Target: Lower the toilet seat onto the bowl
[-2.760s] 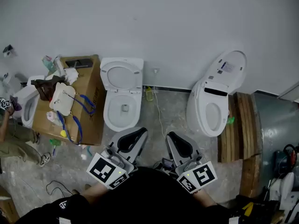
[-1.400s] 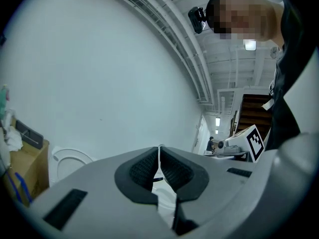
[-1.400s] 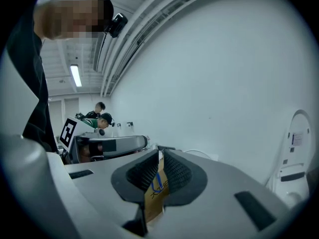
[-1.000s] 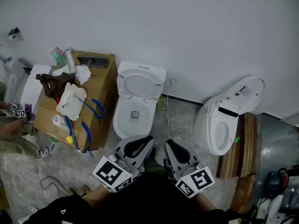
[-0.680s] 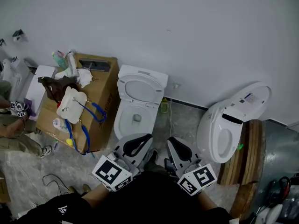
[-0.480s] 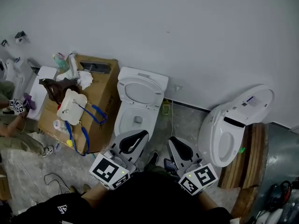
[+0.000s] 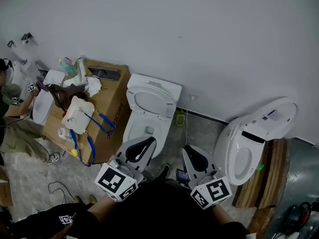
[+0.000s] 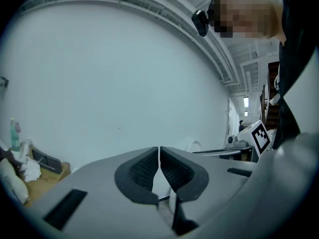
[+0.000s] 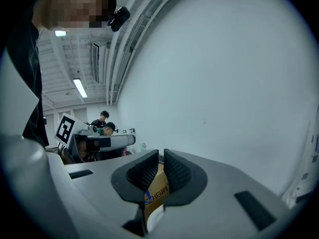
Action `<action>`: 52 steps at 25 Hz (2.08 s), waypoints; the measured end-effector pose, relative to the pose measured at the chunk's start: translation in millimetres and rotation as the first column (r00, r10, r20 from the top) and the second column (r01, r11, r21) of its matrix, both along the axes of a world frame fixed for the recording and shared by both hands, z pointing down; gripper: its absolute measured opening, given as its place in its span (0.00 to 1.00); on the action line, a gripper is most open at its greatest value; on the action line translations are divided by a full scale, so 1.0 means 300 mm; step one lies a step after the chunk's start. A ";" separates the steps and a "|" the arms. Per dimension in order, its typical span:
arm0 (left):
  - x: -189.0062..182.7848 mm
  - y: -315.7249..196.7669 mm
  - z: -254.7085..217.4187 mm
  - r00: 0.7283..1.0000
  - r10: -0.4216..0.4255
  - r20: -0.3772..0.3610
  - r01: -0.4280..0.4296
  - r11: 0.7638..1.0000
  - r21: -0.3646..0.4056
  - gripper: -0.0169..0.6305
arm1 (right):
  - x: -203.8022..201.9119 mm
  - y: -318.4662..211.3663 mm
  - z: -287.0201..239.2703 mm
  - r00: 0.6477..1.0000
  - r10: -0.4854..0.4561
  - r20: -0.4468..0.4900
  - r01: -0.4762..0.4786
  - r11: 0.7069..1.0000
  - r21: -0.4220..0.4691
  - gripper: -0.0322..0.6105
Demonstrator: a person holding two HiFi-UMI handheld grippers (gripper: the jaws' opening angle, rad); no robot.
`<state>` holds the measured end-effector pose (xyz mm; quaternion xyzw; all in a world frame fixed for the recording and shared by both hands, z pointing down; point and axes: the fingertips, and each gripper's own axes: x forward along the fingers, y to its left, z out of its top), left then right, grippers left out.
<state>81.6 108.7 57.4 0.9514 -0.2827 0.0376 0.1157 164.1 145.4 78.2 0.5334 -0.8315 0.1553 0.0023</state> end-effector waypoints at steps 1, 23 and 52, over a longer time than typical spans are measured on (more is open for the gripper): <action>-0.007 -0.019 0.006 1.000 -0.014 0.016 0.014 1.000 0.010 0.06 | 0.005 -0.009 0.005 1.000 0.000 0.005 0.000 1.000 -0.005 0.13; -0.244 -0.720 0.342 0.949 -0.083 0.303 0.068 0.996 0.060 0.07 | -0.084 -0.320 0.072 0.997 0.076 0.025 -0.073 0.992 -0.102 0.13; -0.168 -1.245 1.059 0.607 0.096 0.789 -0.166 0.986 0.008 0.23 | -0.102 -0.543 0.218 0.976 0.219 0.003 -0.211 0.945 -0.252 0.13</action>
